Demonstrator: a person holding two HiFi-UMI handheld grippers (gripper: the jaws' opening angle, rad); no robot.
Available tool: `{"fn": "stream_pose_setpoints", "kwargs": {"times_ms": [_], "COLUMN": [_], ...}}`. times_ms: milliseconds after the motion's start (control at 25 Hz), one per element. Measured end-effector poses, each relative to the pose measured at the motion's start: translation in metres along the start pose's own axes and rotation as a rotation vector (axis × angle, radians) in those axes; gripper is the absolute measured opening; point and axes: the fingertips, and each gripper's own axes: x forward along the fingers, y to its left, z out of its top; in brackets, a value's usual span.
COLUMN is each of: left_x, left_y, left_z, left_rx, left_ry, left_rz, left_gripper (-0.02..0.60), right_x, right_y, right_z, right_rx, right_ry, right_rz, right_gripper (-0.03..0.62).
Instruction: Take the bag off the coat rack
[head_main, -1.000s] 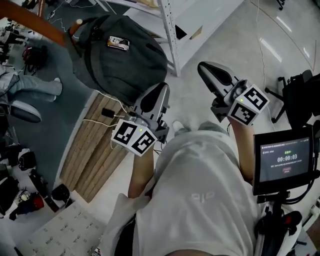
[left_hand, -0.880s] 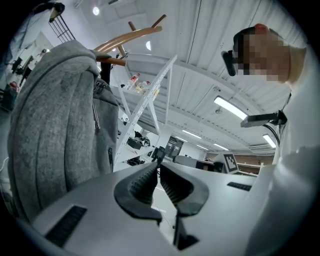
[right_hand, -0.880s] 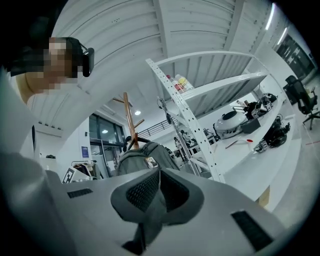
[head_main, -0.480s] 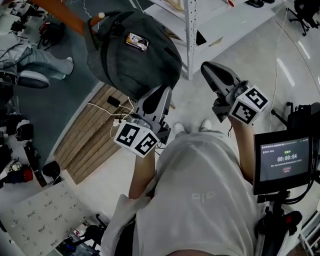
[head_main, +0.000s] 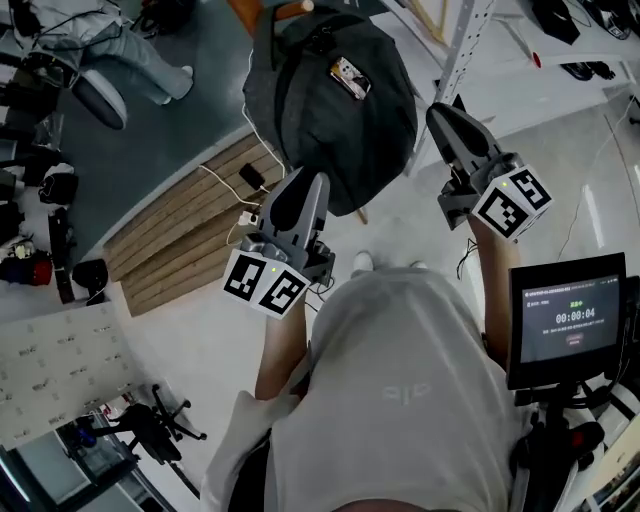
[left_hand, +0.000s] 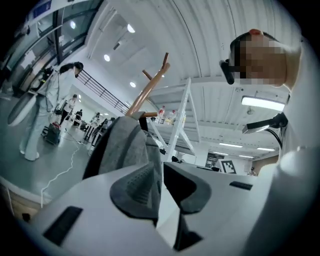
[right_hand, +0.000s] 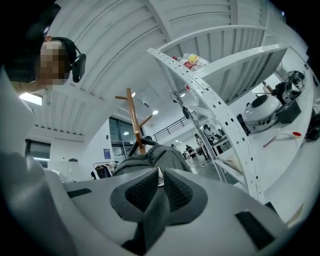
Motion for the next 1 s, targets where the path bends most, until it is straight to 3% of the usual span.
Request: {"fn": "stream_pose_setpoints", "kwargs": {"times_ms": [320,520,840,1000], "left_x": [-0.02,-0.017,-0.011,-0.012], "left_y": [0.046,0.049,0.047,0.049], "left_z": [0.011,0.004,-0.009,-0.008], "left_rx": [0.112,0.163,0.173,0.215], "left_ry": [-0.048,-0.021,-0.03,-0.047], "left_rz": [0.181,0.238,0.301,0.339], "left_gripper": [0.154,0.205,0.238,0.238], "right_x": [0.061,0.073,0.083,0.084], "right_y": [-0.008,-0.014,-0.013,-0.012], "right_z": [0.004,0.001,-0.041,-0.053], "right_rx": [-0.136,-0.19,-0.153,-0.176], "right_ry": [0.039,0.076,0.186,0.184], "right_rz": [0.057,0.064,0.09,0.068], "right_gripper": [0.097,0.216,0.216,0.215]}}
